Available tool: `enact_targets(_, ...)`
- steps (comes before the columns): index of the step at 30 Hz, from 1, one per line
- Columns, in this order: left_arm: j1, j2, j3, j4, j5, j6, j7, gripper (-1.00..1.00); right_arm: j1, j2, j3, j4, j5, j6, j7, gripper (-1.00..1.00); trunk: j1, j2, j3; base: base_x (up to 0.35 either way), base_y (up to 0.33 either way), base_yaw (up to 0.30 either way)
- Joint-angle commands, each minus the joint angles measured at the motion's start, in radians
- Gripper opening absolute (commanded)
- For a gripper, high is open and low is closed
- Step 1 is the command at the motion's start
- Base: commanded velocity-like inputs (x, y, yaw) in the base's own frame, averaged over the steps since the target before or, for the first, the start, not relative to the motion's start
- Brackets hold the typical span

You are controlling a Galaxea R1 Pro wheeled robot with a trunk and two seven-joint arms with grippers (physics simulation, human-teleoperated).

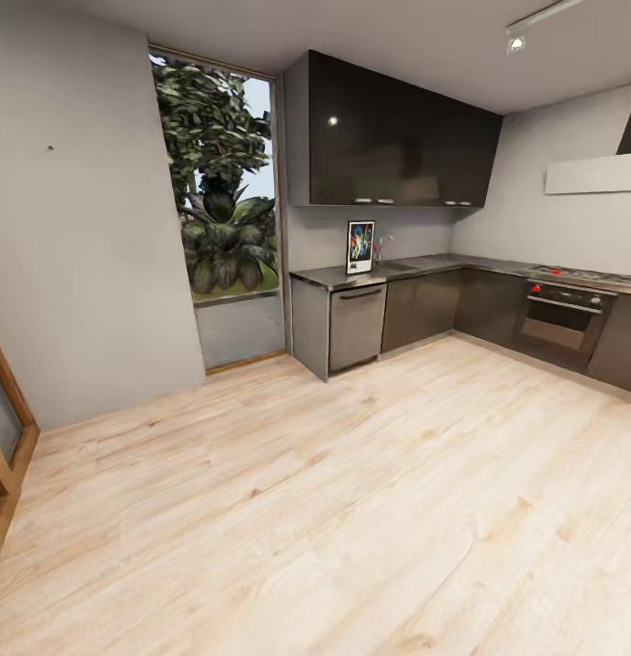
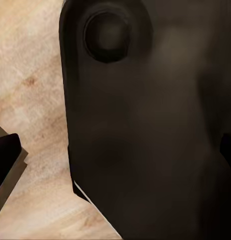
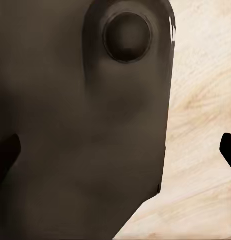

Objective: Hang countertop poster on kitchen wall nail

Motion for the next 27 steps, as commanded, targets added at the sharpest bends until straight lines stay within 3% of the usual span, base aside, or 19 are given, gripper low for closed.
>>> enact_targets(1,0.006,-0.006,0.004,-0.006,0.002,-0.002,-0.006,1.00,-0.006,-0.005,-0.004,-0.006,-0.002,0.006,-0.001,1.00,0.000,0.000,0.000,0.000,0.000,0.000)
enact_targets(6,0.025,-0.030,0.001,-0.034,0.001,-0.002,-0.006,1.00,-0.035,-0.004,-0.002,-0.034,0.000,0.003,0.001,1.00,0.000,0.000,0.000,0.000,0.000,0.000)
enact_targets(17,0.025,-0.030,0.001,-0.095,0.001,-0.002,-0.006,1.00,-0.096,-0.004,-0.002,-0.070,0.000,0.003,0.001,1.00,0.000,0.000,0.000,0.000,0.000,0.000)
enact_targets(24,0.023,-0.029,0.000,-0.091,0.001,-0.002,-0.005,1.00,-0.090,-0.003,-0.002,-0.064,0.000,0.002,0.002,1.00,0.000,0.000,0.000,0.000,0.000,0.000)
enact_targets(27,0.024,-0.021,0.003,-0.108,0.000,-0.007,-0.002,1.00,-0.107,-0.017,-0.005,-0.070,-0.004,-0.012,0.001,1.00,0.000,0.000,0.000,0.000,0.000,0.000)
